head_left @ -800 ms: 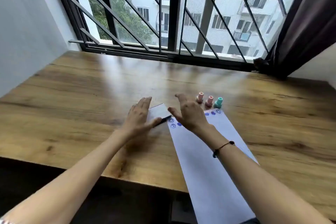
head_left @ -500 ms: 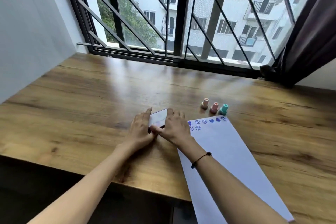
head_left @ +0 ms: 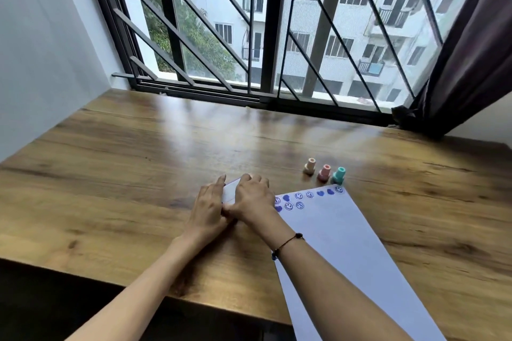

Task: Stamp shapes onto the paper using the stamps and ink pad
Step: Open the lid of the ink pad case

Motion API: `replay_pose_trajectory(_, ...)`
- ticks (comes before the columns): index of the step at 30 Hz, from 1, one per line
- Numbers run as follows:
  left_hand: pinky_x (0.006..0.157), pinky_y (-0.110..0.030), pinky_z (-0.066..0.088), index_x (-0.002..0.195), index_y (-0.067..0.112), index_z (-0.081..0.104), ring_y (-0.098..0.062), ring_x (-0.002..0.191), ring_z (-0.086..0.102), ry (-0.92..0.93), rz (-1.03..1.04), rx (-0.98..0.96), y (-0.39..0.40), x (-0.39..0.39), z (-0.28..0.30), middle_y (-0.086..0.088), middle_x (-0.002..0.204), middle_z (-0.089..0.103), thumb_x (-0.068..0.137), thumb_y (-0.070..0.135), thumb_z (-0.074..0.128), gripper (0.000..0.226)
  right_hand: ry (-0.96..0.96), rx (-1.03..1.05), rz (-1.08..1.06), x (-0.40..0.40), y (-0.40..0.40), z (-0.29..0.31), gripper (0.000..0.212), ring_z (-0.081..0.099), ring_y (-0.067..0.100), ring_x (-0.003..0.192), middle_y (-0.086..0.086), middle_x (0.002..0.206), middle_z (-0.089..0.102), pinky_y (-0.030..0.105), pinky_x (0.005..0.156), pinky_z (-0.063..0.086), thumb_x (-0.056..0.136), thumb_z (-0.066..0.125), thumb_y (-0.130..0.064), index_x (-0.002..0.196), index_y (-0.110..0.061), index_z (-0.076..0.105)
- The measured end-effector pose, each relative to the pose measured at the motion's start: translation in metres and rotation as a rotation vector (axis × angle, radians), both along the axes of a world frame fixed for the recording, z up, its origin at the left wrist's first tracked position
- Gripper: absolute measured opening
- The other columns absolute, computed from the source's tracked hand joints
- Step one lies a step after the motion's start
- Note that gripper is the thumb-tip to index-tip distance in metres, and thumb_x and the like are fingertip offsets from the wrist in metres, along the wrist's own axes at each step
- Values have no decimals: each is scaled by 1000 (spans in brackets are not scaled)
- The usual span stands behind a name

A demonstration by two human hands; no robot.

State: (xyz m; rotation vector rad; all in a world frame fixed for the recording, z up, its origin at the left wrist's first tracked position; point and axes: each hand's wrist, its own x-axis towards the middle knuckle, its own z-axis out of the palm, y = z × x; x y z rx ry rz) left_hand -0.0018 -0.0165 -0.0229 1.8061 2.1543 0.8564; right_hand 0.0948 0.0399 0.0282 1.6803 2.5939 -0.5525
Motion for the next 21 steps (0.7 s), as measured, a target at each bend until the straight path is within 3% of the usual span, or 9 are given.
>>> replay_pose_trajectory(6, 104, -39, 31, 137, -1, 23, -35, 124, 40, -3, 19, 42, -1, 1, -3, -23, 133, 47, 73, 18, 68, 81, 31, 2, 31, 2, 6, 2, 77, 44, 36, 118, 19, 125, 53, 39, 96, 41, 69, 64, -53, 123, -2, 41)
replay_pose_trajectory(9, 102, -39, 32, 137, 0, 23, -35, 121, 42, -19, 33, 63, 0, 2, -3, -21, 130, 50, 72, 24, 71, 85, 70, -57, 44, 6, 19, 7, 71, 51, 35, 111, 15, 116, 59, 33, 80, 41, 65, 63, -53, 114, -5, 46)
replay_pose_trajectory(12, 100, -35, 32, 138, 2, 22, -34, 115, 45, -39, 44, 89, 1, 1, -3, -20, 124, 54, 68, 24, 75, 90, 128, -150, 77, 15, 39, 19, 47, 57, 28, 82, 11, 86, 62, 28, 58, 34, 67, 63, -53, 83, -9, 56)
replay_pose_trajectory(14, 99, -33, 32, 138, 3, 21, -33, 114, 46, -39, 43, 104, 2, 0, -4, -18, 123, 56, 67, 24, 76, 93, 177, -247, 98, 22, 52, 26, 42, 43, 20, 56, 4, 60, 48, 28, 47, 25, 73, 62, -49, 55, -14, 46)
replay_pose_trajectory(15, 99, -32, 31, 139, 4, 20, -33, 114, 46, -36, 44, 105, 2, 0, -4, -18, 122, 56, 67, 25, 76, 93, 219, -317, 90, 26, 58, 30, 43, 37, 17, 51, 1, 55, 42, 28, 46, 23, 74, 62, -47, 52, -16, 42)
replay_pose_trajectory(18, 97, -28, 28, 139, 5, 20, -32, 114, 46, -32, 47, 108, 2, -1, -5, -18, 122, 56, 66, 27, 76, 94, 418, -573, -48, 37, 71, 36, 33, 44, 16, 60, 3, 66, 45, 24, 53, 35, 74, 61, -46, 72, -14, 54)
replay_pose_trajectory(21, 96, -26, 27, 139, 5, 20, -31, 114, 46, -31, 47, 114, 2, -2, -7, -18, 121, 56, 67, 28, 76, 94, 597, -832, -175, 47, 83, 36, 33, 57, 22, 69, 12, 80, 57, 28, 70, 51, 76, 57, -41, 91, -12, 57)
